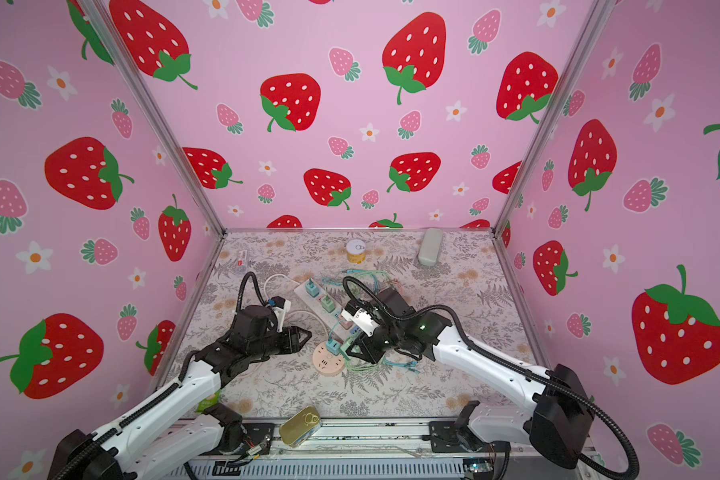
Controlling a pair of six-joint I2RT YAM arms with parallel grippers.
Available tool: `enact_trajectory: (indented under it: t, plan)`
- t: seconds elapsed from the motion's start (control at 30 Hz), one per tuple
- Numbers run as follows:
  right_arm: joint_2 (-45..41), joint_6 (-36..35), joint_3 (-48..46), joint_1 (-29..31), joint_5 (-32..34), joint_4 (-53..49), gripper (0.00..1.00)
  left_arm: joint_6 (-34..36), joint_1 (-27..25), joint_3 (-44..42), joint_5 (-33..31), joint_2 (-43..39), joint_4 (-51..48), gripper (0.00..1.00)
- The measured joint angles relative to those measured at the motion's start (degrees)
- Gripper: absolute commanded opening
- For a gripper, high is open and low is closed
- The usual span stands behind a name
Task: Insert the plug
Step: 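Carry the pale-green charger to the round pink socket while the left gripper lowers beside it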
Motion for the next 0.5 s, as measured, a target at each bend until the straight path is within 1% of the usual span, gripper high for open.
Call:
enact_trajectory:
  t: [0.1, 0.27, 0.5]
  plan:
    - [2.03, 0.57, 0.63, 1.46, 0.04, 0.85, 0.04, -0.55, 0.0, -2.08, 0.87, 1.79, 0.96, 0.41]
    - [6.25, 1.9, 2.69, 3.48, 0.79, 1.86, 0.04, -0.87, 0.0, -3.21, 3.02, 5.81, 3.02, 0.36]
    - [11.34, 3.69, 5.53, 4.13, 3.32, 2.67, 0.04, -0.83, -0.04, -3.21, 5.01, 10.6, 6.29, 0.29]
